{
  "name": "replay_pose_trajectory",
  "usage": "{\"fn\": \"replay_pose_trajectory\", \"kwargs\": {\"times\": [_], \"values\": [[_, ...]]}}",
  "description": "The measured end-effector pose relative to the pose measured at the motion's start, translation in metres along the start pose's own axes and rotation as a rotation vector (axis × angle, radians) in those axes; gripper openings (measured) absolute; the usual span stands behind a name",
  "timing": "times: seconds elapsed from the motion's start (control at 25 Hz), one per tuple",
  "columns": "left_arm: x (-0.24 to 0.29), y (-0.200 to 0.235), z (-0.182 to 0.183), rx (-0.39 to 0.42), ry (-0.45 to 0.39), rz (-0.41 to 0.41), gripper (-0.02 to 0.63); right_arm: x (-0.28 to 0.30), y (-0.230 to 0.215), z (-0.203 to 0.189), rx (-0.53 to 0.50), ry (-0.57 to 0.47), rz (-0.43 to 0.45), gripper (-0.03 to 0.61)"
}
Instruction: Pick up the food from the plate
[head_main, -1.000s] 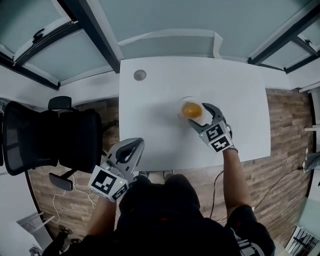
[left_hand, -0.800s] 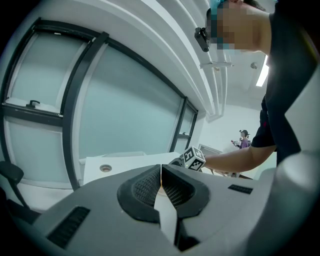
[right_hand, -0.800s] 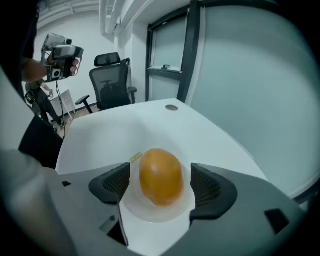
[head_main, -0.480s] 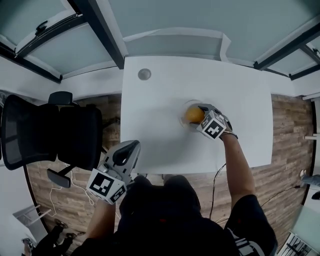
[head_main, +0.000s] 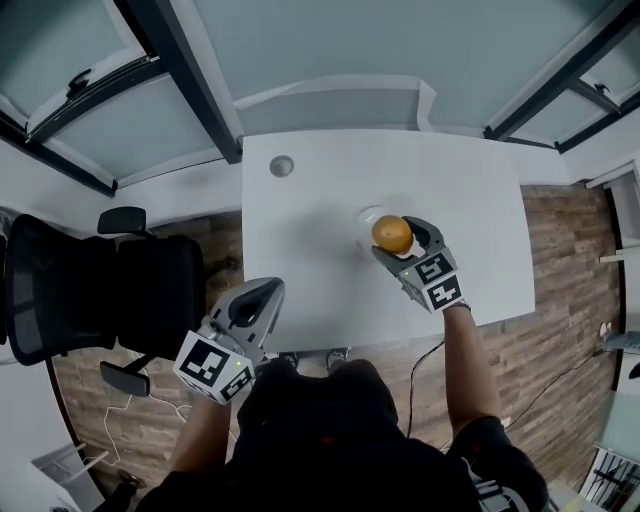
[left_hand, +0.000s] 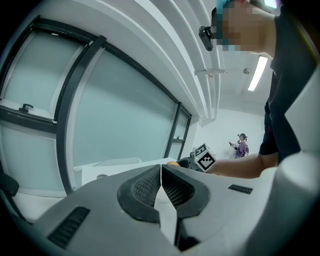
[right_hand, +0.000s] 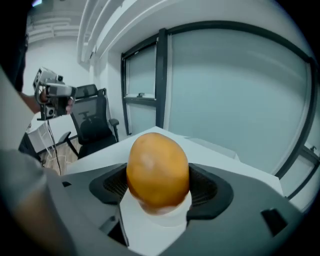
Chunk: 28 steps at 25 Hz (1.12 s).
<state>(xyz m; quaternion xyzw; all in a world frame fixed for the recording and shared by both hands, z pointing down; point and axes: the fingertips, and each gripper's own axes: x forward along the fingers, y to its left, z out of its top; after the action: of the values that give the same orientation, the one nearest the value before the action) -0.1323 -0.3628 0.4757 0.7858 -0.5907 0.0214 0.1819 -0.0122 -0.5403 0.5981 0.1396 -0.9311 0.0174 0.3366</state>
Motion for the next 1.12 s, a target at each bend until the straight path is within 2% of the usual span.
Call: {"fn": "replay_pose_trajectory", "kwargs": {"times": [0.32, 0.44, 0.6, 0.72, 0.88, 1.12], "values": [[-0.016, -0.023, 0.04, 0.062, -0.058, -0.099, 0.028, -0.122, 0.037, 0.079, 0.142, -0.312, -0.197, 0.368], [-0.021, -0.029, 0.059, 0.077, -0.093, -0.13, 0.028, -0.162, 0.053, 0.098, 0.214, -0.435, -0.222, 0.368], [-0.03, -0.043, 0.082, 0.13, -0.138, -0.176, 0.028, -0.21, 0.069, 0.113, 0.245, -0.546, -0.314, 0.368], [-0.04, -0.058, 0.098, 0.183, -0.17, -0.188, 0.028, -0.238, 0.084, 0.122, 0.229, -0.592, -0.375, 0.368], [-0.05, -0.075, 0.112, 0.235, -0.196, -0.208, 0.028, -0.259, 0.097, 0.128, 0.195, -0.601, -0.422, 0.368], [-0.056, -0.083, 0.125, 0.26, -0.211, -0.219, 0.028, -0.281, 0.097, 0.142, 0.173, -0.641, -0.456, 0.368]]}}
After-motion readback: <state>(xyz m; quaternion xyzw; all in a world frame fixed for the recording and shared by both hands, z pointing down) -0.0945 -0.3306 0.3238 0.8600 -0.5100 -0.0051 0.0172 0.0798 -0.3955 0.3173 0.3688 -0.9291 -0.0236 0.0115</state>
